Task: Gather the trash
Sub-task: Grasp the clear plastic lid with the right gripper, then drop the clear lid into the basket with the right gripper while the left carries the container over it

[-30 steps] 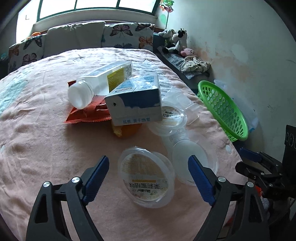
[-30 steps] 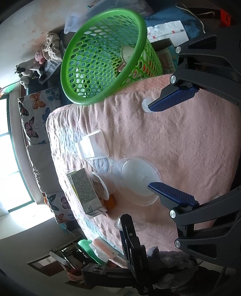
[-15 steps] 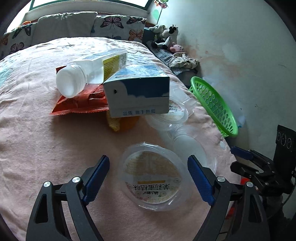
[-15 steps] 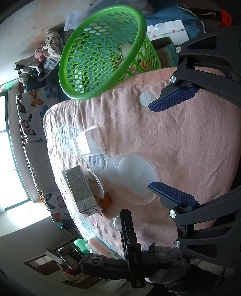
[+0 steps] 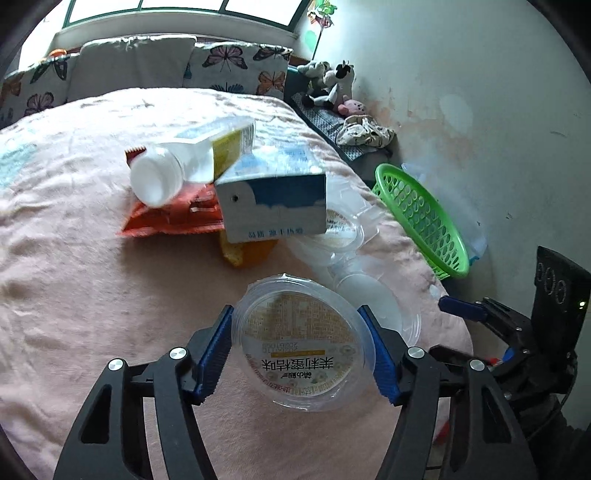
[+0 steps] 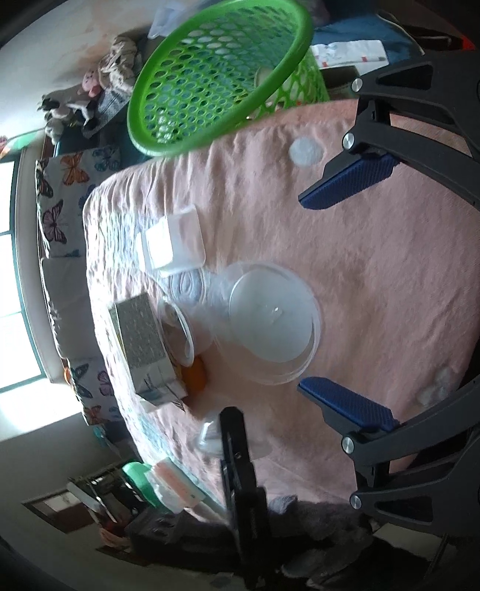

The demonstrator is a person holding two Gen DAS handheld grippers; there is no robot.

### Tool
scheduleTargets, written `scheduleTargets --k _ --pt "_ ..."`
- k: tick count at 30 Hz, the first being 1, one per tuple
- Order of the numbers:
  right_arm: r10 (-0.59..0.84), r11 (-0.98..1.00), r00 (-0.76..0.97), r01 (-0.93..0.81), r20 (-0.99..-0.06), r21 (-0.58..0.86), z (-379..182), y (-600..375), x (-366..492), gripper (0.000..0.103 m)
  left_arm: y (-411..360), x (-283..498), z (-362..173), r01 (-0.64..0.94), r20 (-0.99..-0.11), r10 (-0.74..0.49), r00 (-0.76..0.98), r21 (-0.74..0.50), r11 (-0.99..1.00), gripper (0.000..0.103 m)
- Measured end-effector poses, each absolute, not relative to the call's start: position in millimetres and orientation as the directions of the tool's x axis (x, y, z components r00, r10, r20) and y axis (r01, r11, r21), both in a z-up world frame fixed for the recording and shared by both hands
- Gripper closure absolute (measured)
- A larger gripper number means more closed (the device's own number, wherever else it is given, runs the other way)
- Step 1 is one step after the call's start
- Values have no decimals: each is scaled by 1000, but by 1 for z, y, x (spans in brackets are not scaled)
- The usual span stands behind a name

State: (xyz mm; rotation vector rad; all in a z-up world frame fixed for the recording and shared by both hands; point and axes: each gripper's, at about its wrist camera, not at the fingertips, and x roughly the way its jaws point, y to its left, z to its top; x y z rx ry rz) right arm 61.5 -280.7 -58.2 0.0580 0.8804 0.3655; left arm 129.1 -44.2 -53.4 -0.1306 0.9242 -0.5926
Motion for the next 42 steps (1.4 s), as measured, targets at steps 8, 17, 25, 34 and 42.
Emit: scheduleTargets --k 8,17,25,34,42 --pt "317 929 552 -343 -771 136 -70 -251 84 8 -35 126 -31 413 -697 -511 503 -325 851 39" --pt "291 932 554 -348 -780 101 -77 -240 98 7 -28 126 -25 409 -690 -503 520 -316 856 39" --pt "285 935 567 -343 -773 93 -76 -242 93 11 -31 125 -25 416 -692 -505 516 -313 854 39" --pt "315 936 590 -324 -743 140 -58 -269 74 12 -51 125 -14 452 -682 -521 513 -302 839 39" --pt "287 958 660 -220 -694 186 -30 -325 71 12 -91 129 -4 501 -682 -547 485 -296 813 39"
